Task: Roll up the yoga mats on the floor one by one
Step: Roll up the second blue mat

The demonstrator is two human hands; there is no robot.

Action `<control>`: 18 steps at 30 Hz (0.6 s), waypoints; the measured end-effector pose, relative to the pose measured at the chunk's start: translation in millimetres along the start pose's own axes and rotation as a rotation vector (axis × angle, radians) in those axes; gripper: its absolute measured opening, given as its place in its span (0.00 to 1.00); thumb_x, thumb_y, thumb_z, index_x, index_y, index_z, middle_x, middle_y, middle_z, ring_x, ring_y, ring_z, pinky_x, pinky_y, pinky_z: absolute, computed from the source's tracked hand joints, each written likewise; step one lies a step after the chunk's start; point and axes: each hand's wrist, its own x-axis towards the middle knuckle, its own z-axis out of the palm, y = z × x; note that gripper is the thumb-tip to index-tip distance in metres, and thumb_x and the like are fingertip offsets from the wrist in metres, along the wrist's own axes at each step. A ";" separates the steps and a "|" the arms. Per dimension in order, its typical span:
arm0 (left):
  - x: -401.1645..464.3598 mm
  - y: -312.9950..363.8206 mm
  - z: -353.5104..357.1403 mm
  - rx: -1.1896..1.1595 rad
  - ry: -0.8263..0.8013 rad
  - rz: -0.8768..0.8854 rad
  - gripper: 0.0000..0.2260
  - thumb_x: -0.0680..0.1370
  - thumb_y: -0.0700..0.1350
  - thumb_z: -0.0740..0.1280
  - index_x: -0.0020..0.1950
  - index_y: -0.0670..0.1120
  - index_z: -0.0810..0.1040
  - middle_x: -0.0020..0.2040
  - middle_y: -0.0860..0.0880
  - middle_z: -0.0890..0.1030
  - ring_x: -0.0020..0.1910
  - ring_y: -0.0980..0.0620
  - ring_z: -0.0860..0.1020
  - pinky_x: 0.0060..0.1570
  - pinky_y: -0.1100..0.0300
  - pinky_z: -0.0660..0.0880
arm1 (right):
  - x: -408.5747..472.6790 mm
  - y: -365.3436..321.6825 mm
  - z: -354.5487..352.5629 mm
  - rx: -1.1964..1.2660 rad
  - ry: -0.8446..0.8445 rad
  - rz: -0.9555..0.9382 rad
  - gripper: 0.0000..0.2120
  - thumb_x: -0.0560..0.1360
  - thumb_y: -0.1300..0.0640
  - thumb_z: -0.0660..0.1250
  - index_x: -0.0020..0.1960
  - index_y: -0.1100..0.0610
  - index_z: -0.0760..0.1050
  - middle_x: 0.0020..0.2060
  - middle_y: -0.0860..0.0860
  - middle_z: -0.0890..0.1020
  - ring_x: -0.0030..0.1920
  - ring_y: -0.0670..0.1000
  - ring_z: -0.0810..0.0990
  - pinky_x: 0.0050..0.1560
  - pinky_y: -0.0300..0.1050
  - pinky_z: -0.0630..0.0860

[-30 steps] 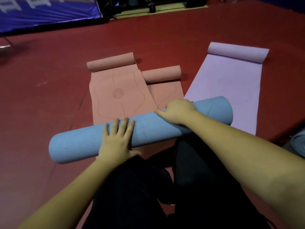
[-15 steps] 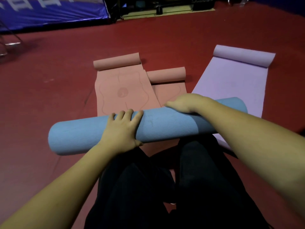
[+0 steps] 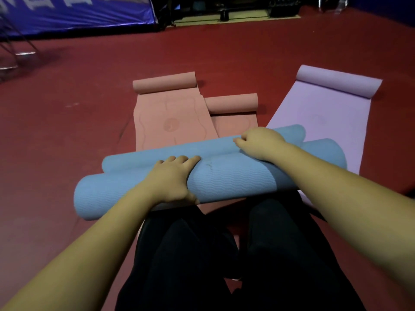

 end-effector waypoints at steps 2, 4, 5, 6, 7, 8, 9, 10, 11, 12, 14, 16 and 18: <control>8.2 -4.5 -2.9 -0.048 -0.055 -0.009 0.51 0.58 0.69 0.73 0.76 0.58 0.56 0.69 0.52 0.71 0.65 0.46 0.70 0.64 0.46 0.68 | -2.9 0.8 4.8 0.001 0.078 -0.010 0.21 0.81 0.41 0.50 0.45 0.52 0.75 0.50 0.54 0.80 0.47 0.56 0.73 0.44 0.48 0.68; 18.2 -9.0 -6.3 -0.124 -0.117 -0.024 0.51 0.55 0.70 0.73 0.75 0.60 0.58 0.67 0.53 0.72 0.64 0.47 0.70 0.63 0.45 0.70 | -8.2 2.6 9.1 0.003 0.133 -0.040 0.22 0.81 0.40 0.51 0.42 0.54 0.74 0.45 0.53 0.80 0.46 0.56 0.75 0.43 0.49 0.70; 23.1 -11.7 -8.5 -0.173 -0.150 -0.027 0.51 0.54 0.70 0.74 0.73 0.62 0.59 0.65 0.53 0.73 0.62 0.48 0.71 0.62 0.45 0.71 | -12.0 3.2 10.9 0.006 0.159 -0.056 0.24 0.81 0.39 0.51 0.41 0.54 0.75 0.44 0.53 0.80 0.47 0.56 0.77 0.43 0.49 0.71; 28.4 -14.4 -10.6 -0.228 -0.186 -0.029 0.50 0.53 0.69 0.75 0.72 0.63 0.61 0.63 0.54 0.74 0.61 0.49 0.72 0.61 0.45 0.72 | -15.6 4.2 13.0 0.009 0.173 -0.061 0.25 0.80 0.37 0.52 0.42 0.54 0.77 0.43 0.53 0.80 0.47 0.56 0.77 0.43 0.49 0.72; 32.6 -16.2 -13.8 -0.278 -0.221 -0.032 0.48 0.53 0.67 0.77 0.70 0.63 0.62 0.61 0.55 0.75 0.59 0.50 0.73 0.60 0.47 0.72 | -19.5 3.9 15.5 0.004 0.182 -0.063 0.26 0.79 0.35 0.52 0.44 0.54 0.78 0.44 0.52 0.80 0.48 0.56 0.78 0.43 0.48 0.72; 37.4 -18.3 -16.5 -0.329 -0.257 -0.035 0.47 0.54 0.64 0.79 0.70 0.63 0.64 0.61 0.56 0.75 0.59 0.51 0.74 0.61 0.49 0.72 | -23.4 2.9 18.5 -0.015 0.186 -0.059 0.27 0.78 0.34 0.51 0.47 0.54 0.78 0.46 0.52 0.81 0.50 0.56 0.78 0.44 0.48 0.71; 42.4 -19.9 -18.7 -0.372 -0.300 -0.037 0.46 0.56 0.61 0.81 0.70 0.62 0.65 0.62 0.57 0.75 0.59 0.52 0.74 0.61 0.52 0.71 | -26.4 1.7 22.4 -0.052 0.195 -0.061 0.27 0.78 0.33 0.51 0.51 0.54 0.77 0.49 0.53 0.81 0.52 0.57 0.78 0.46 0.49 0.69; 46.9 -21.7 -20.6 -0.414 -0.348 -0.040 0.45 0.58 0.57 0.82 0.71 0.60 0.65 0.62 0.58 0.75 0.60 0.52 0.74 0.62 0.53 0.70 | -28.7 0.2 26.8 -0.097 0.211 -0.068 0.28 0.78 0.33 0.50 0.53 0.54 0.77 0.51 0.54 0.81 0.54 0.57 0.78 0.49 0.50 0.68; 51.5 -23.2 -22.0 -0.449 -0.394 -0.042 0.46 0.58 0.56 0.82 0.72 0.59 0.65 0.63 0.58 0.76 0.60 0.52 0.74 0.64 0.52 0.69 | -30.1 -1.1 30.3 -0.134 0.230 -0.076 0.29 0.78 0.33 0.50 0.55 0.54 0.76 0.52 0.54 0.81 0.54 0.57 0.78 0.50 0.50 0.67; 56.3 -24.8 -21.9 -0.484 -0.429 -0.047 0.48 0.56 0.56 0.82 0.72 0.60 0.65 0.63 0.57 0.76 0.61 0.52 0.75 0.66 0.50 0.69 | -30.4 -1.6 31.8 -0.150 0.243 -0.074 0.29 0.78 0.32 0.49 0.55 0.54 0.77 0.52 0.53 0.81 0.54 0.57 0.78 0.50 0.50 0.66; 61.9 -28.9 -19.9 -0.550 -0.468 -0.067 0.49 0.54 0.57 0.82 0.72 0.60 0.65 0.62 0.57 0.77 0.60 0.51 0.75 0.66 0.47 0.69 | -27.5 -2.2 30.9 -0.135 0.243 -0.057 0.30 0.78 0.32 0.49 0.53 0.54 0.77 0.49 0.53 0.81 0.52 0.56 0.77 0.45 0.48 0.64; 62.8 -32.0 -15.7 -0.621 -0.456 -0.077 0.47 0.55 0.56 0.81 0.71 0.60 0.66 0.62 0.57 0.77 0.60 0.52 0.76 0.66 0.47 0.70 | -22.4 -2.2 28.8 -0.115 0.221 -0.037 0.30 0.77 0.31 0.49 0.51 0.54 0.77 0.48 0.52 0.81 0.50 0.56 0.77 0.43 0.48 0.63; 59.2 -31.8 -12.2 -0.617 -0.374 -0.053 0.45 0.56 0.58 0.79 0.71 0.59 0.68 0.63 0.59 0.76 0.61 0.54 0.75 0.66 0.48 0.70 | -16.8 -2.0 28.8 -0.105 0.207 -0.024 0.30 0.77 0.30 0.49 0.50 0.53 0.77 0.47 0.53 0.81 0.50 0.56 0.77 0.42 0.48 0.65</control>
